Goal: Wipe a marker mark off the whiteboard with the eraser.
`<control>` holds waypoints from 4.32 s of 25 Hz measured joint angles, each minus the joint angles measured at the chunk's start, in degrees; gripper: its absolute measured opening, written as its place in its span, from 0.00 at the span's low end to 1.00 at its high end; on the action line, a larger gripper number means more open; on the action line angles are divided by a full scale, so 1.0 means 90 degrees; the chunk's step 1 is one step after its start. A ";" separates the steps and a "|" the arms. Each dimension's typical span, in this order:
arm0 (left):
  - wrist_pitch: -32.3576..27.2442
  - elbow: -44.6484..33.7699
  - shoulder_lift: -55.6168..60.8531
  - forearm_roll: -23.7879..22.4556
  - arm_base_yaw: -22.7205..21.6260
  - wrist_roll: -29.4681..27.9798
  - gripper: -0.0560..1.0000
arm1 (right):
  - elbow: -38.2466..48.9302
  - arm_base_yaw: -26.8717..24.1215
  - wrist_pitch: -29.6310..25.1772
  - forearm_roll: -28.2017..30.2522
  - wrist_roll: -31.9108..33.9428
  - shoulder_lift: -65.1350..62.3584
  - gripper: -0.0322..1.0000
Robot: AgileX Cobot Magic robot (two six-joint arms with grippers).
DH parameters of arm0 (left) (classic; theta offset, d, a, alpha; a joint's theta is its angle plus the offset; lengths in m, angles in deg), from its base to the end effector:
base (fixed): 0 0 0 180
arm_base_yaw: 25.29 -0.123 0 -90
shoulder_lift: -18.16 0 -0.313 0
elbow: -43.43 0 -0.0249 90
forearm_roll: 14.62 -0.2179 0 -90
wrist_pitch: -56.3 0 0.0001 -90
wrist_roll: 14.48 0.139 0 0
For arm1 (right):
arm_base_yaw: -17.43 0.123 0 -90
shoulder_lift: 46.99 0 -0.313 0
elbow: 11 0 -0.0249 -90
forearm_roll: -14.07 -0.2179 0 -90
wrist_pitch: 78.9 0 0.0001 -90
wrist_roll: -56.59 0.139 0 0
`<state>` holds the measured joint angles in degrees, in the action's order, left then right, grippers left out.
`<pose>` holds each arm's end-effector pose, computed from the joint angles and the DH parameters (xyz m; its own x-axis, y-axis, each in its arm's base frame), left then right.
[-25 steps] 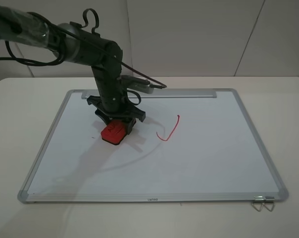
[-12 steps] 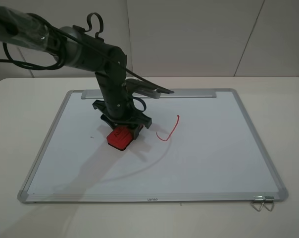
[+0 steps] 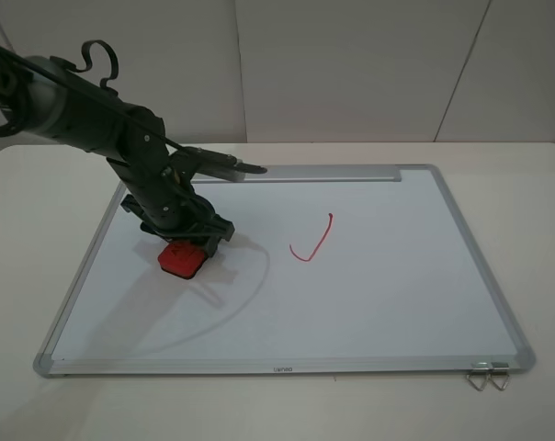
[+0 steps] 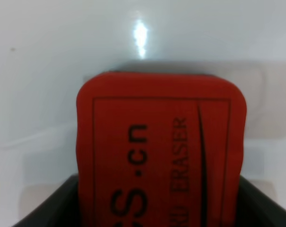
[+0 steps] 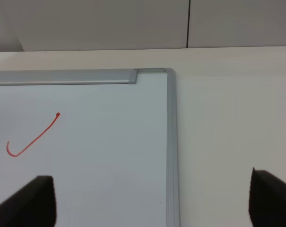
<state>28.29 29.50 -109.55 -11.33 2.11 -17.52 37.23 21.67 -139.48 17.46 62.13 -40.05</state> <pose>0.3278 -0.1741 0.0785 -0.9167 0.3585 -0.1766 0.3714 0.9274 -0.0450 -0.0204 -0.0087 0.2454 -0.4335 0.0355 -0.9005 0.0017 0.9993 0.0386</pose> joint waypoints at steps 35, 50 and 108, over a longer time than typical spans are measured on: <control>-0.0676 -0.1801 0.3105 -0.0075 -0.0976 -0.1330 0.60 | 0.0000 0.0000 0.0000 0.0000 0.0000 0.0000 0.73; -0.0076 -0.2252 0.2711 -0.1021 -0.0720 -0.2380 0.60 | 0.0000 0.0000 0.0000 0.0000 0.0000 0.0000 0.73; -0.2222 -0.1599 0.8752 -0.1517 -0.1344 -0.0850 0.65 | 0.0000 0.0000 0.0000 0.0000 0.0000 0.0000 0.73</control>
<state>8.29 15.11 -30.79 -24.98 -9.99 -25.17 37.23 21.67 -139.48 17.46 62.13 -40.05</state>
